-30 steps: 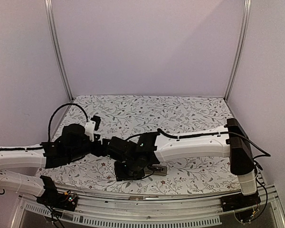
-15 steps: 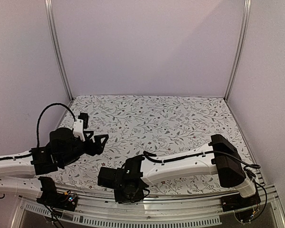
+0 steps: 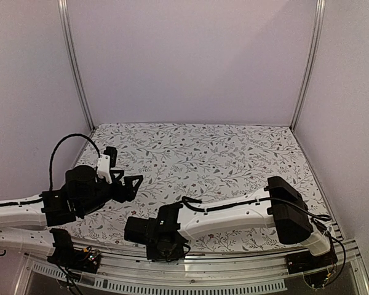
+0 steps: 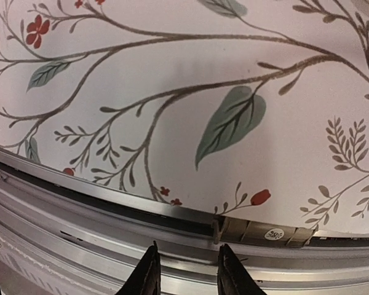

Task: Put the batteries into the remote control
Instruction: Pick up the battery cover from the corner of the board.

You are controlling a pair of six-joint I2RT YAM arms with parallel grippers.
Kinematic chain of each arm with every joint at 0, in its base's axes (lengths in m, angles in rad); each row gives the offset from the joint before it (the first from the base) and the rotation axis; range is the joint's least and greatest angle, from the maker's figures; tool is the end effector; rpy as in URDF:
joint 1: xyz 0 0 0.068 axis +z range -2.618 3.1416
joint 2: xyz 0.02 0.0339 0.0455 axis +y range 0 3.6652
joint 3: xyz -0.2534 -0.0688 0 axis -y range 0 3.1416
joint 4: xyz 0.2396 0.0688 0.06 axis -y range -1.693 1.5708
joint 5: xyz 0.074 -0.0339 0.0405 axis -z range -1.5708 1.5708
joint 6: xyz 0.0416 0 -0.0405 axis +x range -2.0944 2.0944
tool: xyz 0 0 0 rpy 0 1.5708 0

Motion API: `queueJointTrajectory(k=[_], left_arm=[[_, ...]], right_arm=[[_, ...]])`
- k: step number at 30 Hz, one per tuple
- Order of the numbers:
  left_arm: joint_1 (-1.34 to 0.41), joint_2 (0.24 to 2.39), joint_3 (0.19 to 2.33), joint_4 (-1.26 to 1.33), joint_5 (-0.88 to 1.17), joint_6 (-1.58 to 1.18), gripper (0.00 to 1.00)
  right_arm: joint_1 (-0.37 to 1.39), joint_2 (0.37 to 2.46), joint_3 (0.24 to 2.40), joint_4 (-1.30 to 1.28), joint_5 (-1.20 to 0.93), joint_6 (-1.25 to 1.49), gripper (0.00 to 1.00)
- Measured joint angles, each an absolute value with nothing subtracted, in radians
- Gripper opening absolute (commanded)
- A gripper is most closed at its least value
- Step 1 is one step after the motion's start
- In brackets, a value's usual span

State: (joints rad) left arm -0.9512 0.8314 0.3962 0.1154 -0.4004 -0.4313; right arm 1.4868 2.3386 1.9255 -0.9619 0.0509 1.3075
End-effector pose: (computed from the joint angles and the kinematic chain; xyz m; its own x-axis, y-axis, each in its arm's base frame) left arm 0.1284 -0.1521 0.2188 -0.3894 -0.1170 -0.9136 0.4095 0.8665 -0.2855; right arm 0.0409 0.4602 0.1412 -0.9815 -0.1640 -0.0988 -0.1793 0.9681 0.1749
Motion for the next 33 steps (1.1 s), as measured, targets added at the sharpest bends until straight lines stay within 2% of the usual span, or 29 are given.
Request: queueJointTrajectory(k=[13, 19, 23, 24, 33], left_arm=[[-0.951, 0.831, 0.392, 0.123, -0.385, -0.431, 0.85], [-0.952, 0.829, 0.386, 0.138, -0.377, -0.431, 0.85], [-0.952, 0.829, 0.383, 0.138, -0.375, -0.43, 0.85], [-0.952, 0.829, 0.382, 0.138, -0.374, -0.43, 0.85], [-0.952, 0.823, 0.382, 0.139, -0.375, -0.423, 0.85]], right_arm=[[1.475, 2.379, 1.941, -1.051, 0.078, 1.328, 0.25], [1.475, 2.39, 1.958, -1.073, 0.077, 1.323, 0.08], [1.473, 2.402, 1.979, -1.077, 0.076, 1.309, 0.05], [1.473, 2.408, 1.991, -1.082, 0.073, 1.302, 0.0], [1.467, 2.423, 2.019, -1.084, 0.068, 1.26, 0.0]])
